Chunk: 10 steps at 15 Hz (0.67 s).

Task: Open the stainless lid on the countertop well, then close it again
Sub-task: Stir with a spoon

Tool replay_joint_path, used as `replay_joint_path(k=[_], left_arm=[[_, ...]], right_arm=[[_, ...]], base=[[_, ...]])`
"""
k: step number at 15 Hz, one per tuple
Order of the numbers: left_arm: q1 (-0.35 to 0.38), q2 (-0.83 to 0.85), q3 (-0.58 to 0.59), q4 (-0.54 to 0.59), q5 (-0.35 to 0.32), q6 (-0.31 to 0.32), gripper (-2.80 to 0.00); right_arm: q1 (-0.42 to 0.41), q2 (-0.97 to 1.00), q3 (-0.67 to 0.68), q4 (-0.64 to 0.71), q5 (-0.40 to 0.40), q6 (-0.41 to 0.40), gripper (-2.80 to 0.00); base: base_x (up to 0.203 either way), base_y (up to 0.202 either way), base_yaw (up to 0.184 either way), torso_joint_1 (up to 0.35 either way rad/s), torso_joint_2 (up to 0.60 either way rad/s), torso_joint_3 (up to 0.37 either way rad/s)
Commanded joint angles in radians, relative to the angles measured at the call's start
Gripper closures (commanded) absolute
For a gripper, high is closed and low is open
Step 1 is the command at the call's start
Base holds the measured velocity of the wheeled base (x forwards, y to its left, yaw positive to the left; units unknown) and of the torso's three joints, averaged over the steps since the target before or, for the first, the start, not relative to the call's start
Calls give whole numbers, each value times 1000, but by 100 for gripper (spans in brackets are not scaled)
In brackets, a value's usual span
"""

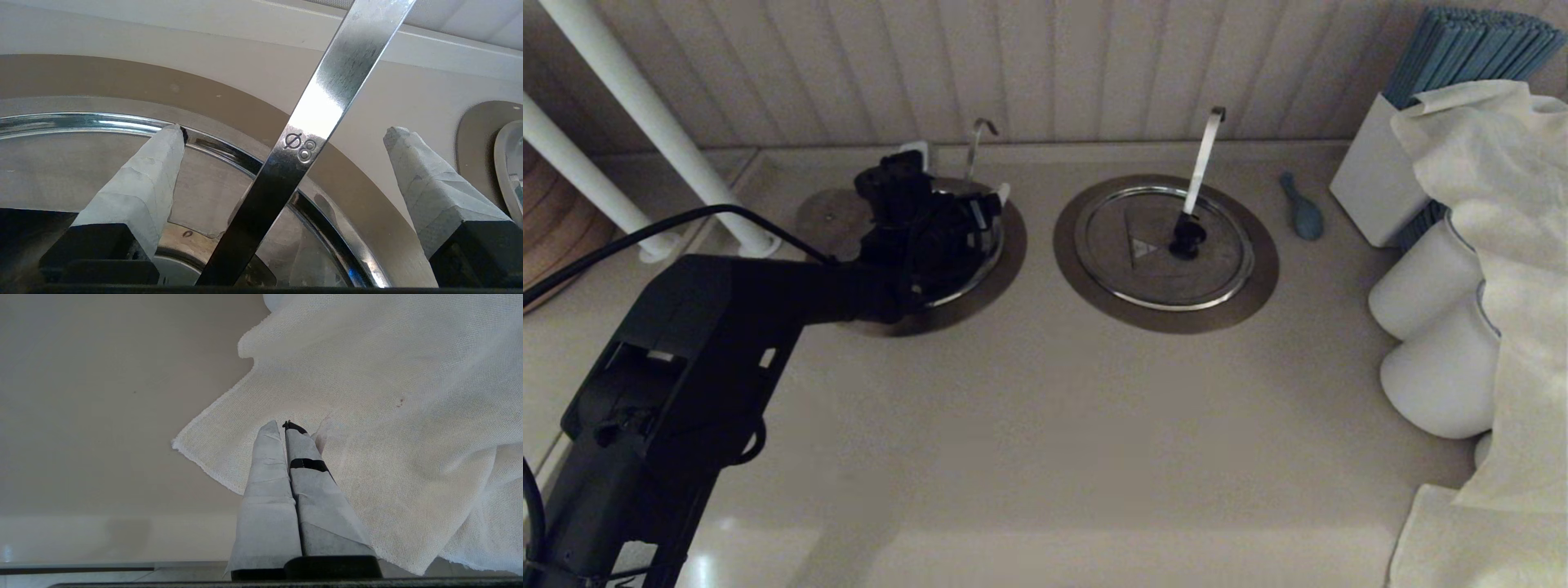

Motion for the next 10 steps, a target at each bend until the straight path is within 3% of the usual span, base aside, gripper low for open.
replay_joint_path(k=[1, 2, 10], left_arm=[[0, 3, -2, -4, 7, 0, -280], [0, 2, -2, -5, 7, -1, 0], [1, -6, -2, -7, 9, 0, 0]], right_arm=[[1, 0, 0, -1, 0, 0, 0], [-1, 0, 0, 0, 0, 0, 0], [1, 0, 0, -1, 0, 0, 0]], base=[[0, 0, 0, 0, 0, 0], [0, 0, 0, 0, 0, 0], [0, 0, 0, 0, 0, 0]])
